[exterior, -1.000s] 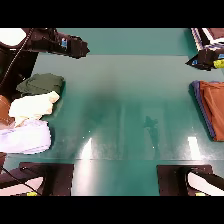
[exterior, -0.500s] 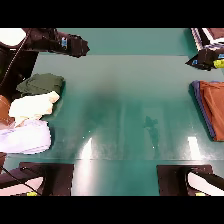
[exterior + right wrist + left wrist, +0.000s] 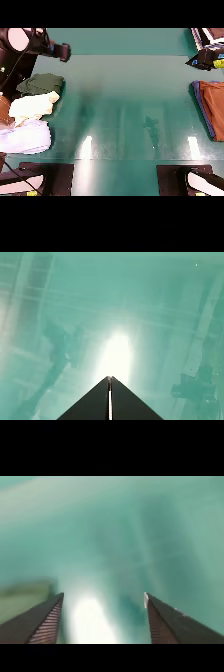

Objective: Fold the shirts.

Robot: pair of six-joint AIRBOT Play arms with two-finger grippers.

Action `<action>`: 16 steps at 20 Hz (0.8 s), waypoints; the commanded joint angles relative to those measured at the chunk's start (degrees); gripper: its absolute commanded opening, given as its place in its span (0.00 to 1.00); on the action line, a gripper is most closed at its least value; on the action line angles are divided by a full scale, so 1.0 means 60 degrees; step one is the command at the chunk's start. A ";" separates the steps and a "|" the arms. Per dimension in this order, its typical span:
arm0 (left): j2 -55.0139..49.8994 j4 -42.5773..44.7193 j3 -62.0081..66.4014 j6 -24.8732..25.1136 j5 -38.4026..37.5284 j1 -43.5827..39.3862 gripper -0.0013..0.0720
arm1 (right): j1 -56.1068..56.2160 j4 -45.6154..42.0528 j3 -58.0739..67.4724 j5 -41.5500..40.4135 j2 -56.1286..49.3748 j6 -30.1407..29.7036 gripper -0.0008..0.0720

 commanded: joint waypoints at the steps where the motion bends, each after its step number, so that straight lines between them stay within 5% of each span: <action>1: -0.0663 0.0951 -0.1009 -0.0616 -0.0113 0.1300 0.84 | 0.0007 0.0007 0.0004 0.0000 -0.0007 0.0004 0.03; 11: -0.2379 0.0557 -0.2036 -0.0856 0.1005 0.2779 0.83 | 0.0007 0.0004 0.0004 -0.0073 -0.0011 0.0004 0.03; 13: -0.2350 0.0568 -0.1647 -0.0922 0.0630 0.2779 0.07 | 0.0007 0.0007 0.0004 -0.0138 -0.0007 0.0004 0.03; 16: -0.1814 0.0561 -0.0616 -0.0925 0.0040 0.2750 0.06 | 0.0007 0.0011 0.0007 -0.0182 -0.0007 0.0004 0.03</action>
